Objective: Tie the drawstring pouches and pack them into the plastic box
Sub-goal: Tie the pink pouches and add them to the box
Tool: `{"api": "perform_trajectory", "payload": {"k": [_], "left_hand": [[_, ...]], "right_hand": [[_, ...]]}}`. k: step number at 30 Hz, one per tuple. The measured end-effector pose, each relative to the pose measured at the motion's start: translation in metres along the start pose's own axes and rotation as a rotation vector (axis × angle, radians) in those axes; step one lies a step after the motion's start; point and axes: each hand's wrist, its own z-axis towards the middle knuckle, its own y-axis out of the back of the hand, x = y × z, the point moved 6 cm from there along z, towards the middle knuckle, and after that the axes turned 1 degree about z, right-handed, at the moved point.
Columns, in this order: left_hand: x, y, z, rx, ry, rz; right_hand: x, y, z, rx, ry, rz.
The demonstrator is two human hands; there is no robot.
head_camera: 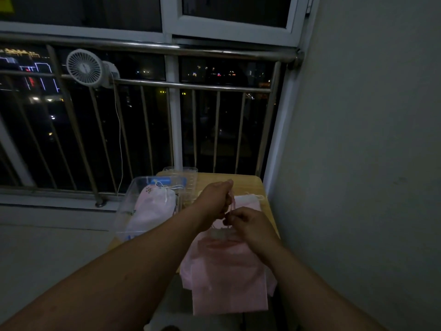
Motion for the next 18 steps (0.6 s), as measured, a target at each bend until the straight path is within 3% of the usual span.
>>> {"api": "perform_trajectory", "payload": {"k": [5,9,11,18], "left_hand": [[0.013,0.021,0.005,-0.138,0.029,-0.083],[0.031,0.038,0.009,-0.265,0.111,-0.382],[0.027,0.036,0.008,-0.230,0.093,-0.436],[-0.003,-0.009,0.009,0.120,0.012,-0.275]], "right_hand": [[-0.019,-0.004,0.003,0.018,-0.140,0.360],[-0.035,0.000,0.006,-0.059,-0.228,0.376],[-0.037,-0.001,0.006,-0.028,-0.248,0.349],[-0.017,-0.011,-0.002,0.154,-0.137,0.090]]}}
